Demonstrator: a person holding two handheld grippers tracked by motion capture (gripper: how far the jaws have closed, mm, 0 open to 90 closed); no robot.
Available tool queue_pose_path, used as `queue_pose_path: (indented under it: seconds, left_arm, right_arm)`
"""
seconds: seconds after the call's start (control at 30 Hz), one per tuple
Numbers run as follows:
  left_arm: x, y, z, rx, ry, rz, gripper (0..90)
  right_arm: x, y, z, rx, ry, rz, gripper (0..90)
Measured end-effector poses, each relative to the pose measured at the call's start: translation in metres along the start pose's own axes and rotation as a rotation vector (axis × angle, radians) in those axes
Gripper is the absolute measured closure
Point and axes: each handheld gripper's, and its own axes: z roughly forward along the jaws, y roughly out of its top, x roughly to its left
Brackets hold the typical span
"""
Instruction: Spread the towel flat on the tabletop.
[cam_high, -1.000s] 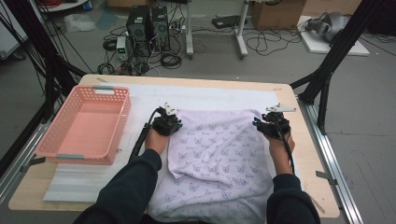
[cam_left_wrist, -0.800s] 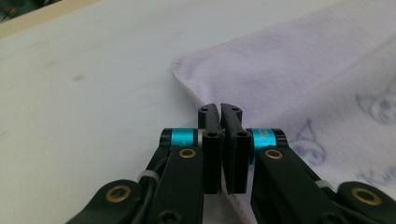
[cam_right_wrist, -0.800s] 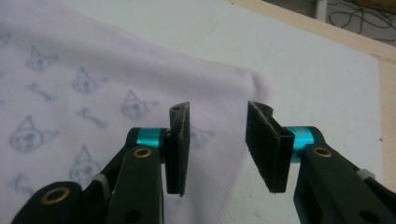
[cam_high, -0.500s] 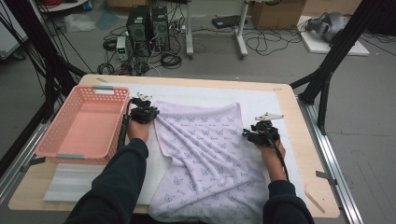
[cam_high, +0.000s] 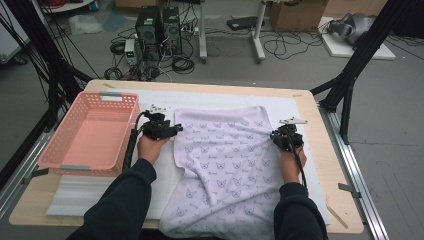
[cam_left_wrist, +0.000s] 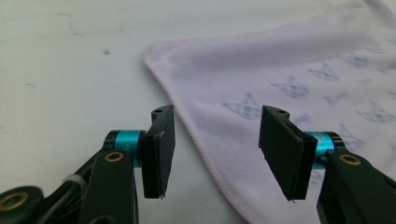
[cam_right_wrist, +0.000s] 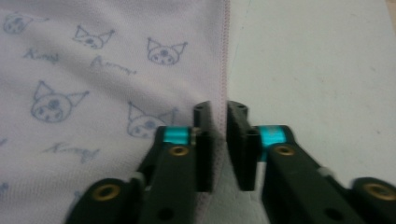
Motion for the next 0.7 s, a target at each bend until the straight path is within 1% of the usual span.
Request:
queue_pose_path:
  seconds: [0.03,0.07,0.1,0.17,0.23,0.27,0.3,0.33,0.37,0.4,0.43,0.47,0.5,0.53,0.57,0.6,0.63,0.67,0.7]
  left_arm:
    - [-0.005,-0.003,0.000,0.012,-0.018,0.013,46.0]
    - [-0.008,-0.006,-0.001,0.023,-0.035,0.031,45.9]
    - [-0.012,-0.009,-0.001,0.027,-0.045,0.038,45.8]
    - [-0.018,-0.015,-0.002,0.036,-0.060,0.034,44.7]
    - [-0.022,-0.018,-0.001,0.091,-0.071,0.053,41.5]
    - [-0.025,-0.019,0.000,0.102,-0.080,0.052,39.8]
    - [-0.027,-0.021,-0.001,0.099,-0.084,0.053,39.7]
    - [-0.030,-0.023,-0.001,0.087,-0.080,0.060,39.9]
    - [-0.033,-0.025,-0.001,0.094,-0.074,0.077,41.3]
    - [-0.035,-0.027,0.000,0.116,-0.060,0.106,43.4]
    - [-0.038,-0.030,0.000,0.104,-0.031,0.142,46.7]
    - [-0.041,-0.032,-0.001,0.089,0.001,0.182,55.9]
    - [-0.040,-0.032,-0.002,0.085,0.008,0.185,71.0]
    - [-0.038,-0.031,-0.002,0.085,0.004,0.165,81.0]
    - [-0.036,-0.030,-0.001,0.074,0.016,0.157,83.9]
    - [-0.033,-0.028,-0.001,0.051,0.048,0.149,84.7]
    - [-0.028,-0.026,-0.001,0.042,0.080,0.126,85.1]
    - [-0.021,-0.024,0.001,0.039,0.098,0.097,85.2]
    - [-0.013,-0.022,0.002,0.033,0.106,0.063,85.2]
  right_arm:
    - [0.001,-0.001,-0.003,-0.009,0.003,-0.009,69.5]
    - [0.001,-0.001,-0.005,-0.015,0.016,-0.008,67.0]
    - [0.001,-0.002,-0.009,-0.023,0.022,-0.015,66.4]
    - [0.001,-0.002,-0.016,-0.042,0.039,-0.024,63.0]
    - [0.002,-0.004,-0.024,-0.054,0.057,-0.029,61.4]
    - [0.002,-0.005,-0.028,-0.057,0.069,-0.027,60.5]
    - [0.002,-0.006,-0.032,-0.062,0.093,-0.024,59.2]
    - [0.002,-0.007,-0.035,-0.058,0.122,-0.014,57.6]
    - [0.003,-0.008,-0.039,-0.065,0.134,-0.012,57.4]
    - [0.004,-0.009,-0.043,-0.076,0.145,-0.017,57.4]
    - [0.006,-0.011,-0.046,-0.081,0.156,-0.020,57.4]
    - [0.007,-0.012,-0.049,-0.080,0.169,-0.025,57.4]
    - [0.008,-0.014,-0.052,-0.086,0.176,-0.031,57.4]
    - [0.010,-0.017,-0.054,-0.088,0.186,-0.032,57.4]
    - [0.011,-0.019,-0.056,-0.092,0.198,-0.032,57.5]
    - [0.011,-0.022,-0.057,-0.095,0.203,-0.032,57.8]
    - [0.012,-0.025,-0.058,-0.095,0.210,-0.027,58.1]
    - [0.013,-0.029,-0.058,-0.092,0.216,-0.027,58.3]
    - [0.014,-0.032,-0.058,-0.082,0.222,-0.020,58.3]
